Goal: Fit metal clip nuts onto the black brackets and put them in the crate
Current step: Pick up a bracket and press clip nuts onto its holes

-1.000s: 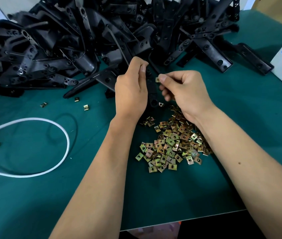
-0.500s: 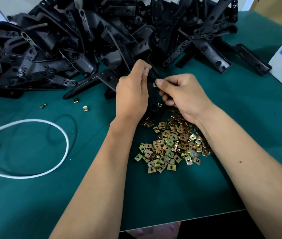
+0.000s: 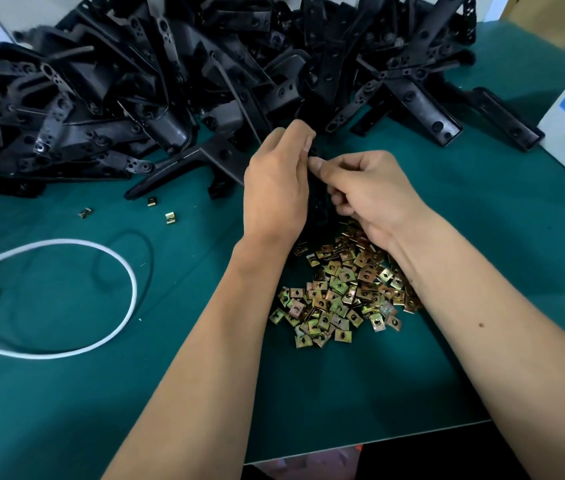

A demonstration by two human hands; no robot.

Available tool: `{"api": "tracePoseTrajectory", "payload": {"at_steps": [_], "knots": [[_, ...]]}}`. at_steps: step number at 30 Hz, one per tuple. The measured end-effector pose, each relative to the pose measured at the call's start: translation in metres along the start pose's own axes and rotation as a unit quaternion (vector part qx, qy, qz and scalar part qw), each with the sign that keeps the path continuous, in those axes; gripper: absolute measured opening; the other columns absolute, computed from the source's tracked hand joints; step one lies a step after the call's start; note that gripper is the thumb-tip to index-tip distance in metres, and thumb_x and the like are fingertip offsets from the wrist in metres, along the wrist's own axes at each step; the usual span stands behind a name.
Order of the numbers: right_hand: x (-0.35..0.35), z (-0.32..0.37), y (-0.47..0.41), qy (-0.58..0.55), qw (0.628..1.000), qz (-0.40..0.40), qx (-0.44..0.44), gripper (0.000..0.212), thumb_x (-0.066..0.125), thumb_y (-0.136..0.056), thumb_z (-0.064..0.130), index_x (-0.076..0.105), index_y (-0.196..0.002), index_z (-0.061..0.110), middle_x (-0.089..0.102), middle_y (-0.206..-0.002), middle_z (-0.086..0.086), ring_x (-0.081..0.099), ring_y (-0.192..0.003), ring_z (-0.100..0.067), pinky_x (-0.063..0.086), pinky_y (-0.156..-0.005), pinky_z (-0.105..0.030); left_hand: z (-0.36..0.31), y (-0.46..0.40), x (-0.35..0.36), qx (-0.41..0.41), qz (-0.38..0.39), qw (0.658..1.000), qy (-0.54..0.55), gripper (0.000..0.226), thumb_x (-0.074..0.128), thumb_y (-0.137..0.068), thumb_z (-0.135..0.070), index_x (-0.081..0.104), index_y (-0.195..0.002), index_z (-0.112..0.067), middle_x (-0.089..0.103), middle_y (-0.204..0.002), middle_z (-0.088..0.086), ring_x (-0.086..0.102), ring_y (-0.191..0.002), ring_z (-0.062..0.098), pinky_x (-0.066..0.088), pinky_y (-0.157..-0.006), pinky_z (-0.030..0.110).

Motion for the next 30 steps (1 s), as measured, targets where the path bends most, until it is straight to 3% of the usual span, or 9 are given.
{"api": "tracePoseTrajectory", "payload": {"at_steps": [3, 7, 16, 19, 22, 26, 28, 30], "knots": [[0.0, 0.0, 0.0, -0.016, 1.0, -0.024, 0.007, 0.022, 0.082, -0.088, 0.024, 0.075, -0.071, 0.012, 0.055, -0.056, 0.005, 0.049, -0.051, -0.007, 0.036, -0.042, -0.018, 0.0, 0.0, -0.001, -0.01, -0.022, 1.0, -0.013, 0.023, 0.042, -0.107, -0.012, 0.06, -0.098, -0.003, 0.057, -0.083, 0.005, 0.05, -0.071, 0.024, 0.044, -0.061, 0.041], [-0.001, 0.002, 0.0, -0.074, 0.996, 0.021, 0.042, 0.018, 0.075, -0.093, 0.013, 0.076, -0.074, 0.011, 0.057, -0.059, 0.001, 0.049, -0.052, -0.009, 0.034, -0.042, -0.018, 0.003, -0.001, -0.006, -0.013, -0.043, 0.999, -0.025, 0.021, 0.043, -0.107, -0.01, 0.062, -0.102, -0.002, 0.058, -0.081, 0.004, 0.049, -0.068, 0.022, 0.04, -0.058, 0.035], [0.0, -0.003, -0.001, -0.026, 0.999, 0.033, 0.025, 0.013, 0.07, -0.094, 0.009, 0.074, -0.081, 0.008, 0.042, -0.059, 0.002, 0.029, -0.05, -0.01, 0.024, -0.039, -0.018, -0.002, 0.002, -0.002, -0.022, -0.016, 0.999, -0.034, 0.017, 0.041, -0.105, -0.009, 0.052, -0.092, -0.007, 0.053, -0.072, 0.004, 0.045, -0.063, 0.026, 0.038, -0.055, 0.042], [-0.001, -0.004, -0.002, 0.004, 0.999, 0.036, 0.001, 0.015, 0.071, -0.095, 0.013, 0.075, -0.081, 0.01, 0.043, -0.058, 0.002, 0.031, -0.05, -0.011, 0.025, -0.041, -0.02, -0.001, 0.001, -0.002, -0.018, -0.008, 0.999, -0.041, 0.018, 0.042, -0.106, -0.011, 0.054, -0.093, -0.007, 0.053, -0.072, 0.003, 0.046, -0.064, 0.026, 0.039, -0.055, 0.042], [-0.001, 0.0, -0.002, 0.069, 0.996, 0.037, -0.04, 0.023, 0.071, -0.096, 0.023, 0.078, -0.075, 0.017, 0.052, -0.058, 0.003, 0.041, -0.051, -0.011, 0.033, -0.043, -0.019, 0.002, 0.0, -0.004, -0.025, -0.008, 0.999, -0.039, 0.02, 0.041, -0.107, -0.014, 0.055, -0.096, -0.006, 0.055, -0.073, 0.005, 0.048, -0.065, 0.027, 0.04, -0.057, 0.044], [-0.012, 0.01, -0.003, 0.164, 0.982, 0.02, -0.094, 0.026, 0.066, -0.099, 0.035, 0.08, -0.088, 0.017, 0.067, -0.065, 0.003, 0.053, -0.055, -0.008, 0.041, -0.051, -0.02, 0.012, 0.0, -0.013, -0.063, -0.046, 0.996, -0.034, 0.025, 0.041, -0.109, -0.019, 0.06, -0.103, -0.004, 0.058, -0.077, 0.003, 0.049, -0.066, 0.023, 0.04, -0.06, 0.04], [-0.02, 0.015, -0.005, 0.32, 0.935, 0.018, -0.156, 0.026, 0.067, -0.096, 0.041, 0.08, -0.089, 0.019, 0.072, -0.071, 0.008, 0.061, -0.063, -0.004, 0.044, -0.062, -0.02, 0.019, 0.0, -0.019, -0.084, -0.072, 0.994, -0.026, 0.026, 0.042, -0.109, -0.018, 0.062, -0.105, -0.003, 0.062, -0.079, 0.004, 0.051, -0.068, 0.022, 0.038, -0.061, 0.037], [-0.022, 0.015, -0.004, 0.423, 0.89, 0.056, -0.159, 0.019, 0.076, -0.088, 0.047, 0.08, -0.089, 0.028, 0.071, -0.075, 0.016, 0.062, -0.071, 0.004, 0.042, -0.064, -0.017, 0.026, 0.0, -0.023, -0.106, -0.095, 0.99, -0.024, 0.025, 0.041, -0.108, -0.016, 0.063, -0.104, -0.003, 0.064, -0.08, 0.005, 0.052, -0.069, 0.021, 0.036, -0.061, 0.034]]}}
Point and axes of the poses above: each hand's wrist, its own y-axis away from the middle knuckle, its own x-axis out of the palm, z = x × y, the point moved 4 cm from there along -y, towards the middle knuckle
